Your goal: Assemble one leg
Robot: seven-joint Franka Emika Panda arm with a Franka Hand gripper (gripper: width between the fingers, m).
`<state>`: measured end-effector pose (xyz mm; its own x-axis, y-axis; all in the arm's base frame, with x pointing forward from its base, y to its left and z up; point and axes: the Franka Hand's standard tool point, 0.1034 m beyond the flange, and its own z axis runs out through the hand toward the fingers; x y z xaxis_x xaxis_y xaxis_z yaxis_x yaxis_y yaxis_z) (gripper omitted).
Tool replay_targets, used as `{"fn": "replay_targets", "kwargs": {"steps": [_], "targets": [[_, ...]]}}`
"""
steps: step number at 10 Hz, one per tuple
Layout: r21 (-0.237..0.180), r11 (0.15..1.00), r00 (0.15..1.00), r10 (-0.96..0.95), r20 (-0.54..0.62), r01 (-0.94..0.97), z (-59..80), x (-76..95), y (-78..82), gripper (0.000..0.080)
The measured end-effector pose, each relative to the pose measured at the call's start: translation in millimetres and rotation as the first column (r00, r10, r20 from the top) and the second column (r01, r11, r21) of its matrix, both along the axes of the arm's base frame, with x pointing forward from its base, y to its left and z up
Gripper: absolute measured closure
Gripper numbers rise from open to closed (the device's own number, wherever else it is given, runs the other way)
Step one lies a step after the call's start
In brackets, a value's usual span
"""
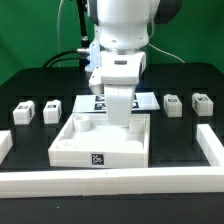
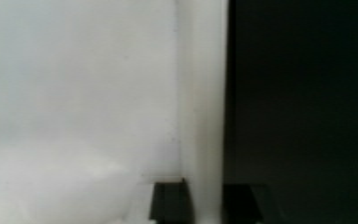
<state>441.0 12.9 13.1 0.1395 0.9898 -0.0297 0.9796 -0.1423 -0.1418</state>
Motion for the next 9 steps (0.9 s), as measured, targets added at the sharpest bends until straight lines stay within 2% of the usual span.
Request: {"fn": "replay_targets", "kwargs": {"steps": [4, 9], "targets": [[0.0, 1.0, 1.0, 0.008, 0.003, -0.008, 0.4, 1.7, 2.3, 0.0729], [0.003, 0.993, 0.993, 0.115, 0.034, -0.115, -0.5, 28.3, 40.8, 0.0729]]}}
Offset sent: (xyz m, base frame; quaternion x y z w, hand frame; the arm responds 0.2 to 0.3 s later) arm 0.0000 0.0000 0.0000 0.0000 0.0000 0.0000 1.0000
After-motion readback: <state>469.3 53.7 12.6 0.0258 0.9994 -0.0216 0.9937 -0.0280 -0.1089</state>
